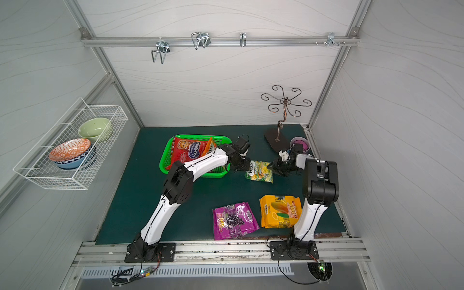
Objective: Put the candies in the basket
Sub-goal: Pick up the candy at the center of the board.
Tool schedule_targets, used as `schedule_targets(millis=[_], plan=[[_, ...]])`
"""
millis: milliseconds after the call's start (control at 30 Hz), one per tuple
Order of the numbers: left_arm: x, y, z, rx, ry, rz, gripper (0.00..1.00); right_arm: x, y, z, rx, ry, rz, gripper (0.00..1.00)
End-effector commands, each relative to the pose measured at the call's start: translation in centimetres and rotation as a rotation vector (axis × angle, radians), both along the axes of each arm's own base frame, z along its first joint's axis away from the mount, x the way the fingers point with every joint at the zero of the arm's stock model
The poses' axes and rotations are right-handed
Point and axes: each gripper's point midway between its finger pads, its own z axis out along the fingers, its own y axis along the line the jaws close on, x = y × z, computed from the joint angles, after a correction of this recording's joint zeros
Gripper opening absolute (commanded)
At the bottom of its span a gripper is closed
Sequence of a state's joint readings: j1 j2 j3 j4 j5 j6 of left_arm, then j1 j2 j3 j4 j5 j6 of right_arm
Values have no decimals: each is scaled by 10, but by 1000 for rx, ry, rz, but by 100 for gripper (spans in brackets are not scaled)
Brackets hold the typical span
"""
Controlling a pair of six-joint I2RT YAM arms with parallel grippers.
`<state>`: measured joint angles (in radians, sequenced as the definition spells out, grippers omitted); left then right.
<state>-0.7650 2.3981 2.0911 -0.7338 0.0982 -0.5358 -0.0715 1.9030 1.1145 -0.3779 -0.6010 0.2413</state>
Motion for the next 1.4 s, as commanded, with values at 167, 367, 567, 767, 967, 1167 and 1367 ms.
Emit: schedule_targets(millis=[167, 367, 567, 767, 967, 1167, 1367], plan=[[39, -2, -12, -51, -59, 34, 47, -10, 4, -11, -17, 46, 25, 49], [55, -2, -30, -64, -66, 34, 37, -8, 7, -7, 2, 32, 33, 48], [63, -12, -38, -144, -40, 8, 31, -8, 11, -5, 22, 24, 44, 47], [51, -38, -32, -279, 7, -87, 28, -8, 14, -7, 34, 27, 48, 47], [41, -48, -32, -328, 34, -136, 25, -8, 14, -7, 37, 28, 48, 46], [42, -45, -32, -302, 29, -131, 0, -9, 14, -6, 39, 29, 41, 45], [40, -47, -7, -330, 25, -124, 0, -12, 8, -4, 17, 38, -11, 44]])
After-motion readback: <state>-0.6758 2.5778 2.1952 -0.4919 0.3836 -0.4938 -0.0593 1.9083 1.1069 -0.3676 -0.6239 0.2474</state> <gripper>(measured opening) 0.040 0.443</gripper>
